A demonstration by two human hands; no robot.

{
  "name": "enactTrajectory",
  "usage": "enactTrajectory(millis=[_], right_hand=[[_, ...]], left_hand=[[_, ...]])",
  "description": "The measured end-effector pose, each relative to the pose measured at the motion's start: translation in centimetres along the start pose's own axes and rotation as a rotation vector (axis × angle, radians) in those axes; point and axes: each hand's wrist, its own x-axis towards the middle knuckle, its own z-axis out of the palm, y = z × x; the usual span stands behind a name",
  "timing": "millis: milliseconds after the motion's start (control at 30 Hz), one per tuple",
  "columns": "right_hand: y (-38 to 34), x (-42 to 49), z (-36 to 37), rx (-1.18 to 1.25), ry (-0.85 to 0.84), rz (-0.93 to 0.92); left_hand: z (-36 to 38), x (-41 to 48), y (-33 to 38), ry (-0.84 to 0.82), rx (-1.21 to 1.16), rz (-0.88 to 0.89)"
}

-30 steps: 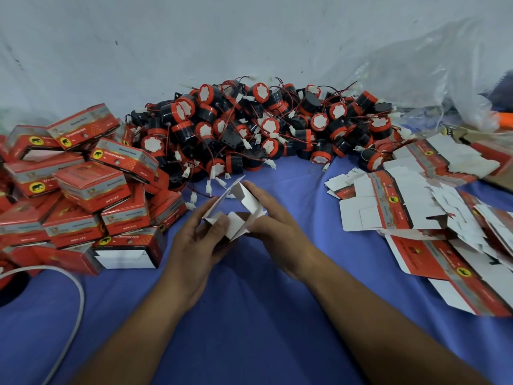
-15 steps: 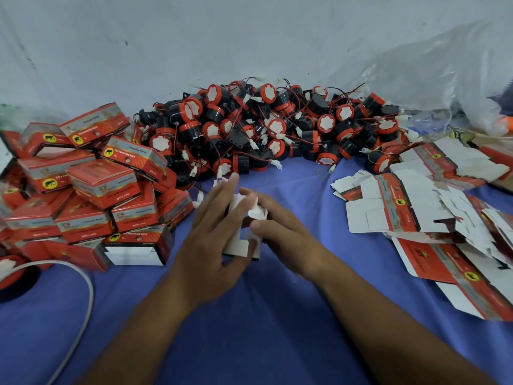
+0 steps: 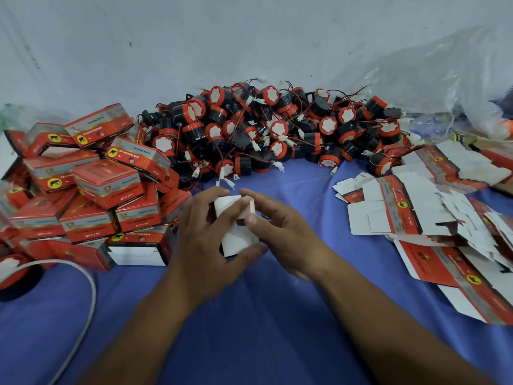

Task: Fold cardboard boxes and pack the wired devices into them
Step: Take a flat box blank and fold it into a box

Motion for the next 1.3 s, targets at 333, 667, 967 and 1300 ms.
enactTrajectory(millis=[333, 667, 967, 1300], right_hand=[[0.0, -0.3, 0.6, -0.017, -0.004, -0.053], [-0.5, -0.6, 1.1, -0.183, 0.05, -0.092], [-0.5, -0.9, 1.4, -0.191, 0.03, -0.127], [0.3, -0.4, 0.6, -0.113, 0.017, -0.067]], left_hand=[[0.3, -0.3, -0.2, -0.011, 0.008, 0.048], [0.2, -0.1, 0.0, 0.01, -0.046, 0.021], [-0.1, 0.1, 0.5, 0.021, -0.036, 0.026], [-0.3, 0.2, 0.9, 0.018, -0.084, 0.042]])
